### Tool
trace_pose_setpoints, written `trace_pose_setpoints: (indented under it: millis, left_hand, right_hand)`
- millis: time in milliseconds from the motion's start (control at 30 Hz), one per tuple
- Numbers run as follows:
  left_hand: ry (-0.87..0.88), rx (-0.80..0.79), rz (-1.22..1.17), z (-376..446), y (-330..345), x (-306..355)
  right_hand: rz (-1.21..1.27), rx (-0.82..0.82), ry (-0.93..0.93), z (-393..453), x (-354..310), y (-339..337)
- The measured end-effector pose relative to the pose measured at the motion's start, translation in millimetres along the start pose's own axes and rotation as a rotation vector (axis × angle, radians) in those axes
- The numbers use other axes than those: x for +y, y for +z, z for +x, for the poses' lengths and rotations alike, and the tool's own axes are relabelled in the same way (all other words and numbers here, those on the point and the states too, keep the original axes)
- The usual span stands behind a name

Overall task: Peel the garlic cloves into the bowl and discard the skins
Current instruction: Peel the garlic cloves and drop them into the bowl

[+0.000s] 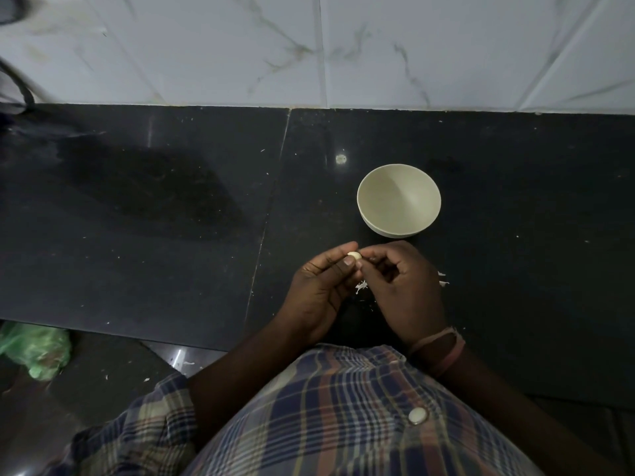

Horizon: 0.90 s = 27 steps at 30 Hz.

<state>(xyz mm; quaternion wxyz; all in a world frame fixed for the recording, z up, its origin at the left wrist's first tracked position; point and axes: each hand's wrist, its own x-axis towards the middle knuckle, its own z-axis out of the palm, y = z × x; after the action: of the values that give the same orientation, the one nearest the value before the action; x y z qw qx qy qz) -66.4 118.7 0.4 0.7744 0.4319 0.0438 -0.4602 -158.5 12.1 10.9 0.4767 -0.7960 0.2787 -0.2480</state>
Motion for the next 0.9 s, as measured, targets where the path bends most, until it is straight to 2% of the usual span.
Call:
trace_pose_setpoints:
  millis: [333, 567, 900]
  left_hand:
    - [0.041, 0.056, 0.046, -2.6, 0.8, -0.2]
    - [0.117, 0.088, 0.2, -4.4, 0.7, 1.5]
    - [0.19, 0.14, 0.487, -6.2, -0.1, 1.3]
  right_hand:
    - [-0.029, -0.015, 0.009, -1.8, 1.9, 0.6]
    - [-0.028, -0.009, 0.014, -3.5, 0.1, 0.6]
    - [0.193, -0.055, 0.251, -2.2, 0.4, 6.1]
